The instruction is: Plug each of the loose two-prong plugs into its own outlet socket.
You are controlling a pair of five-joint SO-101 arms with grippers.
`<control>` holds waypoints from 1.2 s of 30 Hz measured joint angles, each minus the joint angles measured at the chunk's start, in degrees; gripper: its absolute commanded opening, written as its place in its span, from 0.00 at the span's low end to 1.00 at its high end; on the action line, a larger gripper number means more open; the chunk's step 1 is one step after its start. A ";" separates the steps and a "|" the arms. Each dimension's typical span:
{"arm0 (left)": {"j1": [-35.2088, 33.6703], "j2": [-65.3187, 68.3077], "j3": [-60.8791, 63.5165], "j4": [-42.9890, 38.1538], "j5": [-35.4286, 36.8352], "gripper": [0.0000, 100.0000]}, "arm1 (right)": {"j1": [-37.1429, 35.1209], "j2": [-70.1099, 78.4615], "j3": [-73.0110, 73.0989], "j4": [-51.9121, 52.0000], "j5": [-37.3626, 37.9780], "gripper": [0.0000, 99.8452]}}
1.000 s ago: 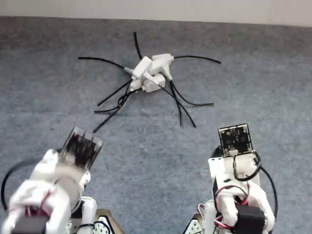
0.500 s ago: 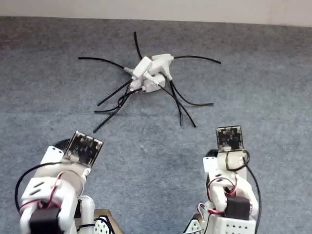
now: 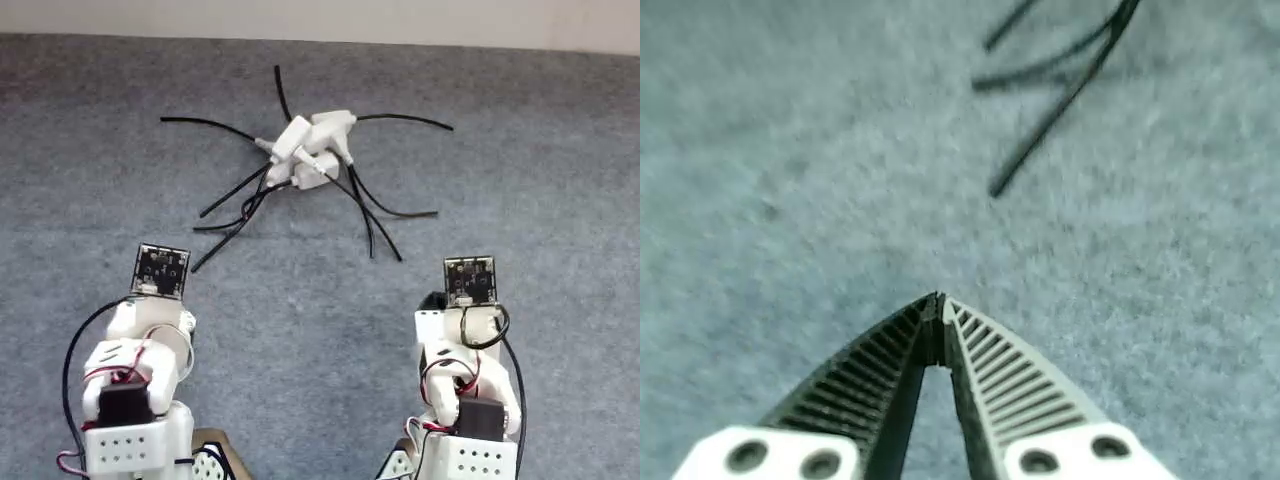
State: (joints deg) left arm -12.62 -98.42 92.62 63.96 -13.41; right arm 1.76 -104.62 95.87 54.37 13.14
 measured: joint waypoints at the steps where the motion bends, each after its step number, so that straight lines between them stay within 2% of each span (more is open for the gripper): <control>1: 0.00 -0.09 1.23 -0.62 0.26 0.01 | -0.09 0.00 0.00 0.35 0.00 0.01; 16: 0.00 -0.44 3.69 -1.93 0.62 0.01 | -0.18 0.00 0.00 5.36 0.00 0.01; 24: 0.00 -0.53 3.69 6.86 0.62 0.01 | -0.18 0.00 0.00 5.36 0.00 0.01; 36: 0.00 -0.53 3.69 7.21 0.62 0.01 | -0.18 0.00 0.00 5.36 0.00 0.01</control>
State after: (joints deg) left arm -12.62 -98.95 96.31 71.16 -12.79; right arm 1.58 -104.62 95.87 59.74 13.14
